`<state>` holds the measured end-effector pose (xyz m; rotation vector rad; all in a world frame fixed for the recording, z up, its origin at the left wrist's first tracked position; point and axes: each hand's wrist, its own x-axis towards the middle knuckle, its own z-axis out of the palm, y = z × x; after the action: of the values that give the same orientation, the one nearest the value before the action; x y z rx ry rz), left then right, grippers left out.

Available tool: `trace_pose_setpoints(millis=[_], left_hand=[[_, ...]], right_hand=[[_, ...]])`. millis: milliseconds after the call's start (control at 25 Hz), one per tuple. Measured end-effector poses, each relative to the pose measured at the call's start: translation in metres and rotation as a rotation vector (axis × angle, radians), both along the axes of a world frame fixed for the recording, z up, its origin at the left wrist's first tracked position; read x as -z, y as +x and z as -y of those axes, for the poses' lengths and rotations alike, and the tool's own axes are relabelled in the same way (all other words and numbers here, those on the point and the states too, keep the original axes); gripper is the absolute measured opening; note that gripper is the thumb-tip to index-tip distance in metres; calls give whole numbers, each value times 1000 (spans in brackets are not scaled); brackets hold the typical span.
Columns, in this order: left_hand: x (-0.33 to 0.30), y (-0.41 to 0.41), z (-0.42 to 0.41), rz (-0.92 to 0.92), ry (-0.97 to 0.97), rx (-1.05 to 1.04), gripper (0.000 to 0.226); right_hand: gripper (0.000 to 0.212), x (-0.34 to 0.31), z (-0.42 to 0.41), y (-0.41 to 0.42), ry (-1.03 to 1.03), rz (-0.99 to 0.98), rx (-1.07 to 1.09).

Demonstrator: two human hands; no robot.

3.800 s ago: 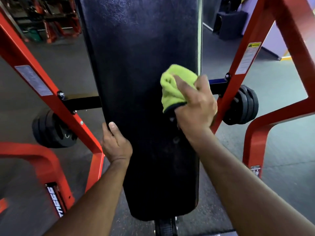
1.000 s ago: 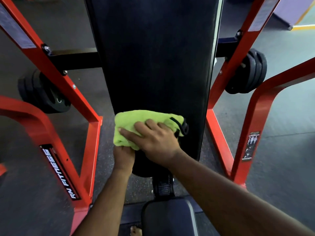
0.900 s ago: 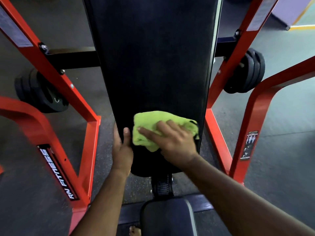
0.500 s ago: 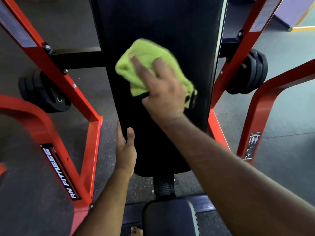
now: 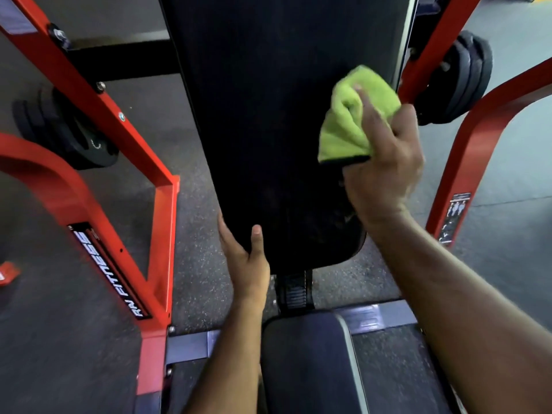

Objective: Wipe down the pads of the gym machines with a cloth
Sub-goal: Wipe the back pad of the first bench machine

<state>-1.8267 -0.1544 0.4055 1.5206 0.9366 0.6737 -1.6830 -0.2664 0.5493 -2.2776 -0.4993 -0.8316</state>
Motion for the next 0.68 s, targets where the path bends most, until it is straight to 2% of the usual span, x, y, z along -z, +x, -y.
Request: trace_pose_setpoints(millis=[80, 120, 200, 280, 320, 360, 480, 640, 680], left_hand=[[4, 2, 8, -39, 19, -50, 92], [2, 3, 12, -59, 41, -53, 98], [0, 5, 14, -88, 140, -3, 106], [4, 6, 13, -155, 235, 42, 92], [10, 5, 12, -168, 286, 47, 81], [17, 2, 11, -166, 324, 46, 80], [31, -12, 11, -120, 242, 59, 119], [30, -11, 24, -127, 142, -4, 126], [29, -9, 26, -132, 154, -18, 125]], right_hand=[[61, -14, -43, -7, -78, 162, -48], [61, -14, -61, -18, -125, 226, -138], [51, 10, -81, -46, -241, 304, -357], [38, 48, -72, -71, -386, 331, -546], [35, 66, -57, -77, -444, 326, -589], [34, 81, -39, -78, -476, 299, -600], [44, 93, 18, -62, -433, 177, -440], [38, 57, 37, -31, -237, 78, -155], [43, 43, 25, -25, -169, 60, -99]])
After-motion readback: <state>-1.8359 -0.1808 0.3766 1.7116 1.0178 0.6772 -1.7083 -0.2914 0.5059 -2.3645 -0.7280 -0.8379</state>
